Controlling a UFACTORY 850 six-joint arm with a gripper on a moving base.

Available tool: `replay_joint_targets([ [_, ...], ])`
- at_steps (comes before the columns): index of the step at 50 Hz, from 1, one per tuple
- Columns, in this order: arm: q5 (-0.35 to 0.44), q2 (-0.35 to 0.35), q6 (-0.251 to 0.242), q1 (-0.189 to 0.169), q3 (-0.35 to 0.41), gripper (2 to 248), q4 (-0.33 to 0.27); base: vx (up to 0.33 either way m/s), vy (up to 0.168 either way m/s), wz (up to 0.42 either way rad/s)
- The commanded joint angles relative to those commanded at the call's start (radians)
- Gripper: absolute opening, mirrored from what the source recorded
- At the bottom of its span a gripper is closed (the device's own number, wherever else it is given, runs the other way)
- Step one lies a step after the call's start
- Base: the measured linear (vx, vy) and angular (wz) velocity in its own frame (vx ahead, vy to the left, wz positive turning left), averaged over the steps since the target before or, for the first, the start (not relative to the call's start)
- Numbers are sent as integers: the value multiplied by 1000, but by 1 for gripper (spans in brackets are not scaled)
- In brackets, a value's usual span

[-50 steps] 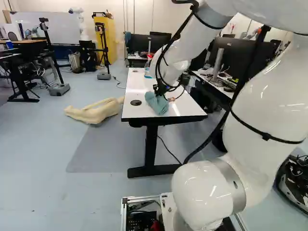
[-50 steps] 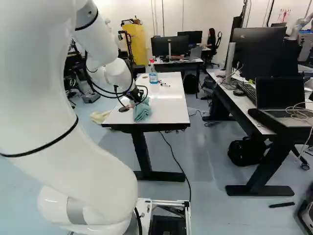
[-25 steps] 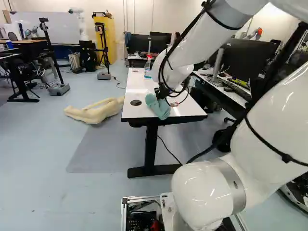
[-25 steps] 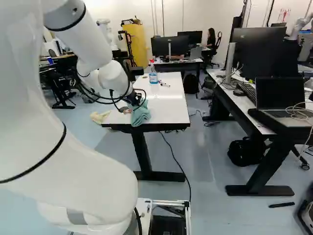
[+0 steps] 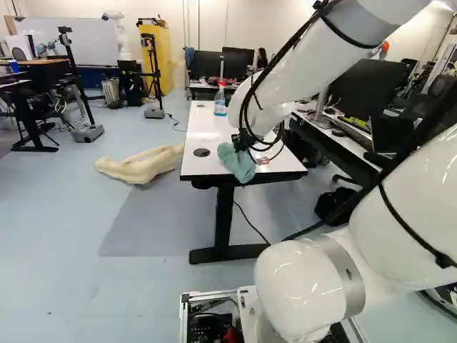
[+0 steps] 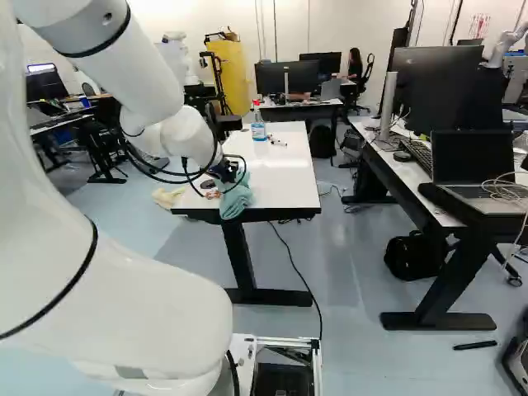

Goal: Clean the table with the green towel

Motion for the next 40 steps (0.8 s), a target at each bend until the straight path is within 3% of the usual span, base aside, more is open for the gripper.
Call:
replay_joint_targets([
  [40,0,3,0,-30,3,21,0,0,0,0],
])
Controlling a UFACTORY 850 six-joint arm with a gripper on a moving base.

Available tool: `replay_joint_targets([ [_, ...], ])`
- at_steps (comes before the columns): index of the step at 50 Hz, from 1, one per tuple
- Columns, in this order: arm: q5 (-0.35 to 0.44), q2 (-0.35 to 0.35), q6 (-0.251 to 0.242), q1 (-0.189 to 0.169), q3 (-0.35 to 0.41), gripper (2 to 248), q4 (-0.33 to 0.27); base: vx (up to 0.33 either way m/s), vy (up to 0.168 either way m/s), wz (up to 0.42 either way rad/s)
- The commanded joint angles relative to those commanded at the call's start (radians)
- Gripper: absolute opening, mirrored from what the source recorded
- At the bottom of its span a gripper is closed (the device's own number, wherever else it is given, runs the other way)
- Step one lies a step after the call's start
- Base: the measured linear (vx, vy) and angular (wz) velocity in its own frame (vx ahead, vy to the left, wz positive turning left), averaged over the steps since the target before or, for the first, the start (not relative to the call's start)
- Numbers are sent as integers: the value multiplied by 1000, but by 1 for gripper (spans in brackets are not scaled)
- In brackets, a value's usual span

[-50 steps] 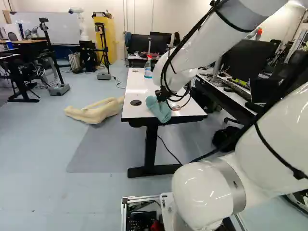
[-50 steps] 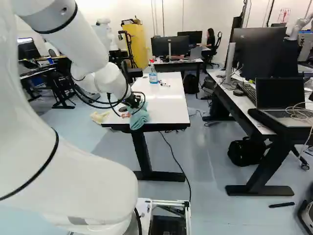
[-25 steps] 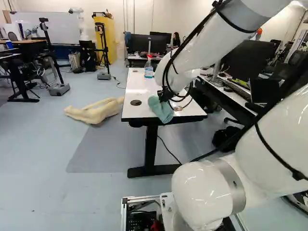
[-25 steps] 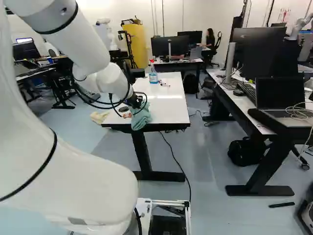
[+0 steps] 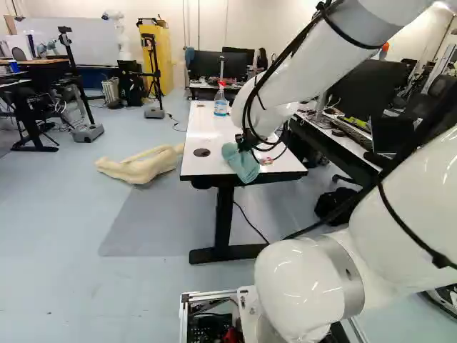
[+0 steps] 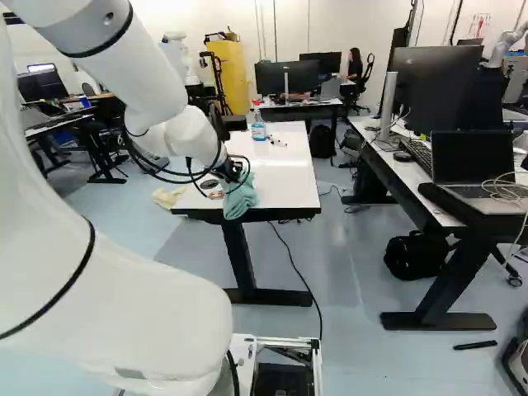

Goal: Clean the table with the green towel

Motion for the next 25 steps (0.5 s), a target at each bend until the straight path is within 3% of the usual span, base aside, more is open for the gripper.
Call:
replay_joint_targets([
  [25,0,4,0,-21,1,21,0,0,0,0],
])
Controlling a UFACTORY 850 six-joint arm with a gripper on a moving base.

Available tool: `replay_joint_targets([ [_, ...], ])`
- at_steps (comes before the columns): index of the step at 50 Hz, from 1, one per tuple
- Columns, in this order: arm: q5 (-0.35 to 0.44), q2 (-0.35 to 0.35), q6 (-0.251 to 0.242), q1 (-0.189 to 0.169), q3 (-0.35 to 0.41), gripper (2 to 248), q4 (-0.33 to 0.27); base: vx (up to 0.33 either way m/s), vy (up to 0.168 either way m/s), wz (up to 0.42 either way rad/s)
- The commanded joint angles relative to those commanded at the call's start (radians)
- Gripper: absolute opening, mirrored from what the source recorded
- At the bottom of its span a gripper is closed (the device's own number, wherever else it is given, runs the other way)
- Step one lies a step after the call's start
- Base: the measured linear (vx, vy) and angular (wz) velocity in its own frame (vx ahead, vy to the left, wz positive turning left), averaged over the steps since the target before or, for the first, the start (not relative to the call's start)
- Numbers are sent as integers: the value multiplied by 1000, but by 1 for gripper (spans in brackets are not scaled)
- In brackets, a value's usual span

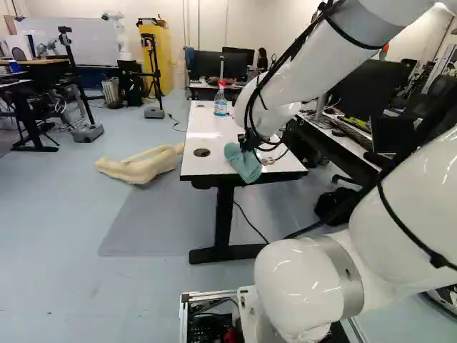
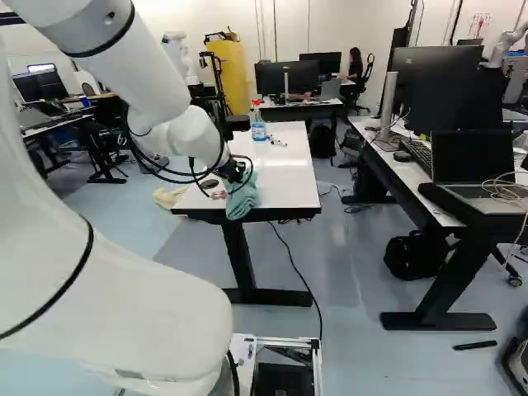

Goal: Clean the table with the green towel

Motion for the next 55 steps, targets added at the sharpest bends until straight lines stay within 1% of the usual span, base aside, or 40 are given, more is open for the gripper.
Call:
replay_joint_targets([
  [10,0,8,0,0,-14,21,0,0,0,0],
  [20,0,-15,0,12,-59,21,0,0,0,0],
  [55,0,-201,0,90,-234,21,0,0,0,0],
])
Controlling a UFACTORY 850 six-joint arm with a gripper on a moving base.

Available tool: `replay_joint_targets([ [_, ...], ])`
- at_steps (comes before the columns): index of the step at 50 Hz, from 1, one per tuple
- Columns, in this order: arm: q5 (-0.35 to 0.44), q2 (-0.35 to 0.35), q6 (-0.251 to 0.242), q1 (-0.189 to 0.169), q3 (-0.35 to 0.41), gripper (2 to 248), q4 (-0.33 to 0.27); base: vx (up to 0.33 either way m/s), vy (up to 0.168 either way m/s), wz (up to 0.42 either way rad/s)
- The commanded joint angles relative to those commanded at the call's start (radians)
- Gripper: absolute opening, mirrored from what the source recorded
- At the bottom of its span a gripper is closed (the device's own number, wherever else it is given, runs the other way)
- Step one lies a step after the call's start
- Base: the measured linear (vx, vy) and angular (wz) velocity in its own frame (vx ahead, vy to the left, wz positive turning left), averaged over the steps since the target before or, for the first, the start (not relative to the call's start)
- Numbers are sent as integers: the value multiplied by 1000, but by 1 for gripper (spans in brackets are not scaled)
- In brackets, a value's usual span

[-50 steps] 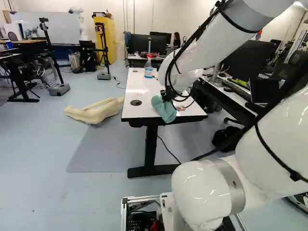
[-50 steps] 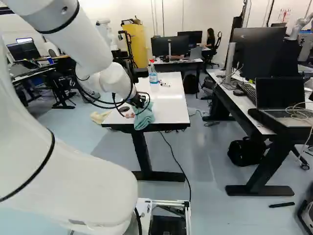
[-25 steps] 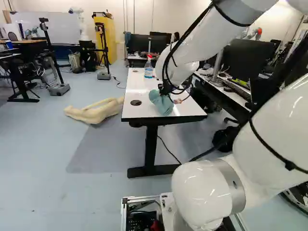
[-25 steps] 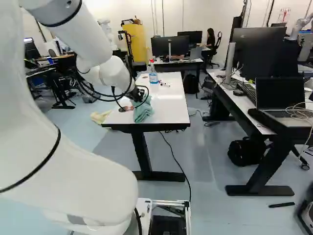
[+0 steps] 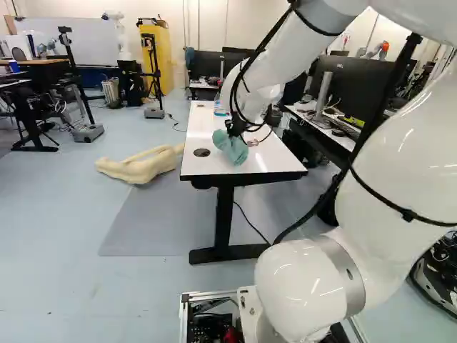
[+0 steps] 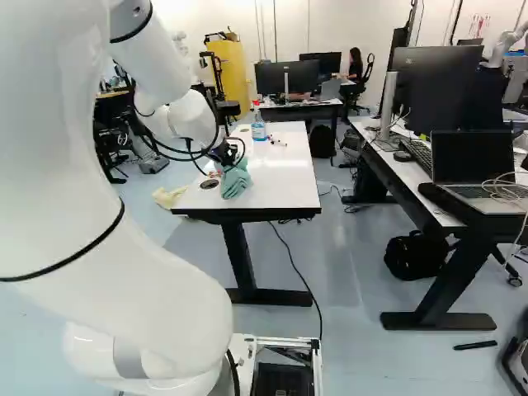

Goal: Clean the table with the green towel

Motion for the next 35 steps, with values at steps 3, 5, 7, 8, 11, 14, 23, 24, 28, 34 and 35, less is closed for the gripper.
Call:
replay_joint_targets([
  [3,0,-14,0,7,-14,21,0,0,0,0],
  [5,0,-23,0,12,-23,21,0,0,0,0],
  [7,0,-33,0,17,-33,21,0,0,0,0],
  [8,0,-37,0,19,-38,21,0,0,0,0],
  [11,0,-52,0,26,-53,21,0,0,0,0],
  [14,0,-66,0,33,-68,21,0,0,0,0],
  [23,0,-111,0,50,-115,21,0,0,0,0],
  [24,0,-116,0,51,-120,21,0,0,0,0],
  [28,0,-137,0,58,-142,21,0,0,0,0],
  [34,0,-168,0,66,-176,21,0,0,0,0],
  [35,0,-173,0,67,-182,21,0,0,0,0],
])
